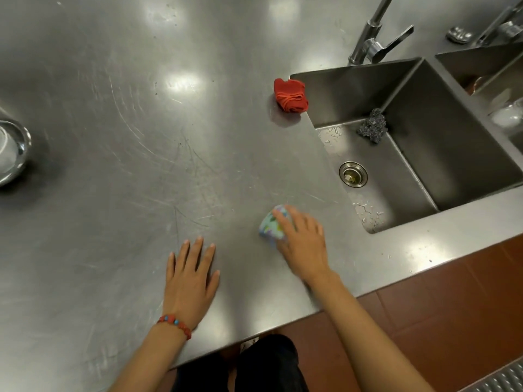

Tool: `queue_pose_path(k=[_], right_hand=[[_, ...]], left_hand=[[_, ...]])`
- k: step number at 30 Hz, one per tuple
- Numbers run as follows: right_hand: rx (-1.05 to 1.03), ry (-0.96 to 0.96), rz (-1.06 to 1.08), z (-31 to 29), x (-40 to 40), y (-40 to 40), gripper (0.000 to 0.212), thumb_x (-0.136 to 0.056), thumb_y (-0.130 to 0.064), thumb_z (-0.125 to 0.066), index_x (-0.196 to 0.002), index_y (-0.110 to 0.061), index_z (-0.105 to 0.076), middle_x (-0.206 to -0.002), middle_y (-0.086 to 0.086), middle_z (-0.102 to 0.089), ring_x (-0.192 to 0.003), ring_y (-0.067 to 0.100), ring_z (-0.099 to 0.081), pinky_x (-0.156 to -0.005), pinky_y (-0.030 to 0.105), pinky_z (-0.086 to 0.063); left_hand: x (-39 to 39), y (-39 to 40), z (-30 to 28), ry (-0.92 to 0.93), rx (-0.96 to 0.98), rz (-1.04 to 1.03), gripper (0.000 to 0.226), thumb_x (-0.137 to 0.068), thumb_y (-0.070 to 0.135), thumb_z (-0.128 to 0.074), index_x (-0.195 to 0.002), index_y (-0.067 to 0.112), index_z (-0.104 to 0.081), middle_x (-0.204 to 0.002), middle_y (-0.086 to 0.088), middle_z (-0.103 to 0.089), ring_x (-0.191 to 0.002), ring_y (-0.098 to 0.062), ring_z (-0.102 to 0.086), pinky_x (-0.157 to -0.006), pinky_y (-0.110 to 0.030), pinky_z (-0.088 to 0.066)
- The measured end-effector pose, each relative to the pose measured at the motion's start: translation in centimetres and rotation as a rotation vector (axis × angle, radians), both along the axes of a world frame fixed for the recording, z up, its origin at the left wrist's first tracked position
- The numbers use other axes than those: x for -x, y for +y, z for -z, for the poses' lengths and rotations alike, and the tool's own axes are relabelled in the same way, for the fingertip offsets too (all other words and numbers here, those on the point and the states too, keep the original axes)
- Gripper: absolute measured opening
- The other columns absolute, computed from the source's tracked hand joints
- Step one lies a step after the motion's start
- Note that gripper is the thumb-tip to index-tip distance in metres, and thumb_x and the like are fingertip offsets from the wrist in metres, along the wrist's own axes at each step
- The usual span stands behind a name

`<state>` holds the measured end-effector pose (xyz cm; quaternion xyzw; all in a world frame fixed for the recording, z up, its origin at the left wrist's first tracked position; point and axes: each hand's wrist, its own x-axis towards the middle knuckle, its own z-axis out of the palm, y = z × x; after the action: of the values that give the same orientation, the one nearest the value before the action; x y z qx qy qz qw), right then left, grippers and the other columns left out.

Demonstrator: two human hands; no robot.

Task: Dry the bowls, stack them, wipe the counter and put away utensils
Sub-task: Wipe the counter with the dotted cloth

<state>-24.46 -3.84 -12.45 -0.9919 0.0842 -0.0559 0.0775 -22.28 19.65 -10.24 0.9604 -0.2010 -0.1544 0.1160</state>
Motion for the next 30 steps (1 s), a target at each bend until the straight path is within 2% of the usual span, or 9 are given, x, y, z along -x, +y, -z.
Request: queue_pose_path(k=[3, 6, 8, 11, 14, 16, 20, 25, 30], right_hand=[[-0.056, 0.08, 0.179, -0.2, -5.1, -2.9, 0.052, -0.09, -0.041, -0.046, -0.139, -0.028, -0.034, -0.147, 0.003, -0.035, -0.119, 0.03, -0.041, -0.094, 0.039, -0.031], [-0.069, 0.074, 0.244, -0.3, -7.7, -3.0, 0.052, -0.092, -0.043, -0.042, -0.14, -0.028, -0.031, -0.149, 0.003, -0.031, -0.122, 0.03, -0.037, -0.095, 0.039, -0.027], [-0.075, 0.076, 0.167, -0.3, -7.0, -1.3, 0.053, -0.089, -0.039, -0.05, -0.138, -0.025, -0.037, -0.146, 0.005, -0.036, -0.119, 0.032, -0.042, -0.096, 0.04, -0.031], [-0.027, -0.006, -0.084, 0.1, -4.1, 2.7, 0.055, -0.074, -0.039, -0.068, -0.125, -0.024, -0.055, -0.133, 0.005, -0.055, -0.103, 0.031, -0.057, -0.089, 0.036, -0.041], [-0.009, -0.036, -0.315, 0.2, -3.8, 3.4, 0.053, -0.074, -0.043, -0.064, -0.124, -0.027, -0.056, -0.13, 0.002, -0.058, -0.101, 0.026, -0.057, -0.085, 0.033, -0.036], [-0.005, -0.022, -0.431, 0.1, -5.8, 2.2, 0.051, -0.077, -0.044, -0.058, -0.125, -0.026, -0.055, -0.13, 0.003, -0.058, -0.102, 0.027, -0.06, -0.086, 0.031, -0.042], [-0.081, 0.098, -0.362, -0.2, -13.4, 0.5, 0.053, -0.086, -0.044, -0.05, -0.135, -0.027, -0.043, -0.143, 0.003, -0.043, -0.119, 0.029, -0.047, -0.094, 0.038, -0.033], [0.002, 0.147, -0.248, -0.1, -23.1, 0.6, 0.054, -0.091, -0.043, -0.043, -0.141, -0.03, -0.029, -0.151, 0.0, -0.029, -0.128, 0.027, -0.035, -0.099, 0.039, -0.026], [-0.02, 0.08, -0.341, 0.3, -19.4, 2.7, 0.053, -0.086, -0.042, -0.05, -0.137, -0.029, -0.038, -0.147, 0.001, -0.036, -0.121, 0.029, -0.042, -0.096, 0.037, -0.027]], left_hand=[[-0.4, -0.1, 0.0, -0.002, 0.014, -0.031, 0.059, -0.084, 0.04, -0.029, -0.124, 0.006, -0.056, -0.133, -0.021, -0.051, -0.123, -0.044, -0.045, -0.097, -0.062, -0.035], [-1.3, -0.3, -0.2, -0.021, 0.031, -0.078, 0.058, -0.082, 0.038, -0.032, -0.124, 0.006, -0.055, -0.134, -0.021, -0.051, -0.123, -0.044, -0.045, -0.097, -0.063, -0.034], [-2.1, -0.4, -0.3, -0.027, 0.038, -0.102, 0.058, -0.082, 0.037, -0.032, -0.124, 0.006, -0.056, -0.133, -0.021, -0.051, -0.123, -0.044, -0.045, -0.097, -0.063, -0.034], [-3.3, -0.3, -0.1, -0.017, 0.022, -0.136, 0.058, -0.082, 0.038, -0.032, -0.123, 0.005, -0.056, -0.134, -0.022, -0.05, -0.123, -0.045, -0.044, -0.098, -0.063, -0.033], [-3.9, 0.1, 0.4, 0.0, 0.003, -0.154, 0.065, -0.088, 0.049, -0.023, -0.125, 0.006, -0.055, -0.136, -0.021, -0.049, -0.125, -0.044, -0.043, -0.099, -0.062, -0.032], [-4.0, 0.2, 0.7, 0.007, -0.014, -0.149, 0.076, -0.091, 0.055, -0.006, -0.126, 0.007, -0.054, -0.136, -0.021, -0.049, -0.125, -0.043, -0.043, -0.1, -0.06, -0.032], [-4.1, 0.2, 1.0, 0.0, -0.038, -0.156, 0.075, -0.093, 0.053, -0.003, -0.125, 0.008, -0.054, -0.134, -0.02, -0.051, -0.123, -0.043, -0.045, -0.098, -0.059, -0.033], [-4.3, 0.3, 1.2, 0.009, -0.067, -0.167, 0.07, -0.094, 0.05, -0.007, -0.123, 0.01, -0.056, -0.133, -0.017, -0.053, -0.121, -0.04, -0.048, -0.097, -0.057, -0.035], [-4.3, 0.4, 1.3, 0.004, -0.075, -0.161, 0.067, -0.094, 0.049, -0.009, -0.125, 0.012, -0.055, -0.134, -0.015, -0.052, -0.123, -0.038, -0.047, -0.099, -0.055, -0.035]])
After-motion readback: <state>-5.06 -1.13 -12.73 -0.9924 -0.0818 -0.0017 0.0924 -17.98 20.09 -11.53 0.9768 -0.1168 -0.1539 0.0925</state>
